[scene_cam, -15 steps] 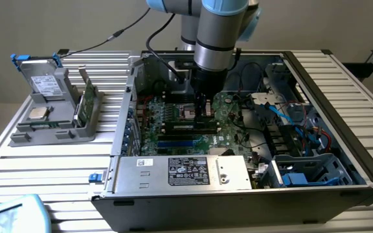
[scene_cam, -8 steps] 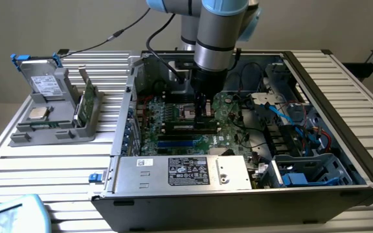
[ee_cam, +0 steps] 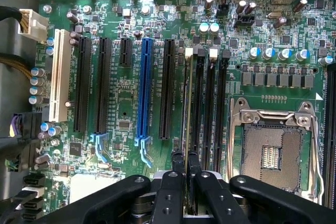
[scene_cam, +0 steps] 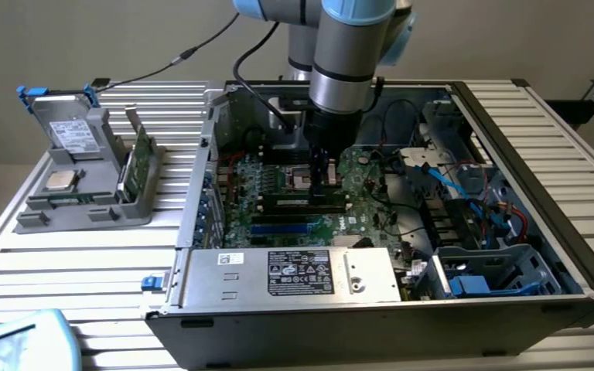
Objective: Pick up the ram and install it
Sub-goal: 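Insert the ram into the slot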
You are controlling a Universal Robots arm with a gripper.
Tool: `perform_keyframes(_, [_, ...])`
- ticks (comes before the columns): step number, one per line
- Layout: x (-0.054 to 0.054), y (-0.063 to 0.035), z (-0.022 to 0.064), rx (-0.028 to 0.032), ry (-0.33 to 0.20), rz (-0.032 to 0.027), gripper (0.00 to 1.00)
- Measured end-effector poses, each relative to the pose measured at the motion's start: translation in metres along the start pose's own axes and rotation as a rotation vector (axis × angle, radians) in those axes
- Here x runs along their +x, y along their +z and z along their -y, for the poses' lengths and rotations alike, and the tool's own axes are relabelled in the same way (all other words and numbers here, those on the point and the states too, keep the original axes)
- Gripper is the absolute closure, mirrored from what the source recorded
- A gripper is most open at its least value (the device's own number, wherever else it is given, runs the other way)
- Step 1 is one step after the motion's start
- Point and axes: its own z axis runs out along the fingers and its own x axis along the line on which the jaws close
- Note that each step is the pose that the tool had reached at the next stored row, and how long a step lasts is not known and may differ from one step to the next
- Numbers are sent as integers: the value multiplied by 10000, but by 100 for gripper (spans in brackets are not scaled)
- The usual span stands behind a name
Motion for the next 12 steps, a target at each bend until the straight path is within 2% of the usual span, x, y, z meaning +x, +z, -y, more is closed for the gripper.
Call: perform_keyframes(12, [-2,12,2,-2,8,2,86])
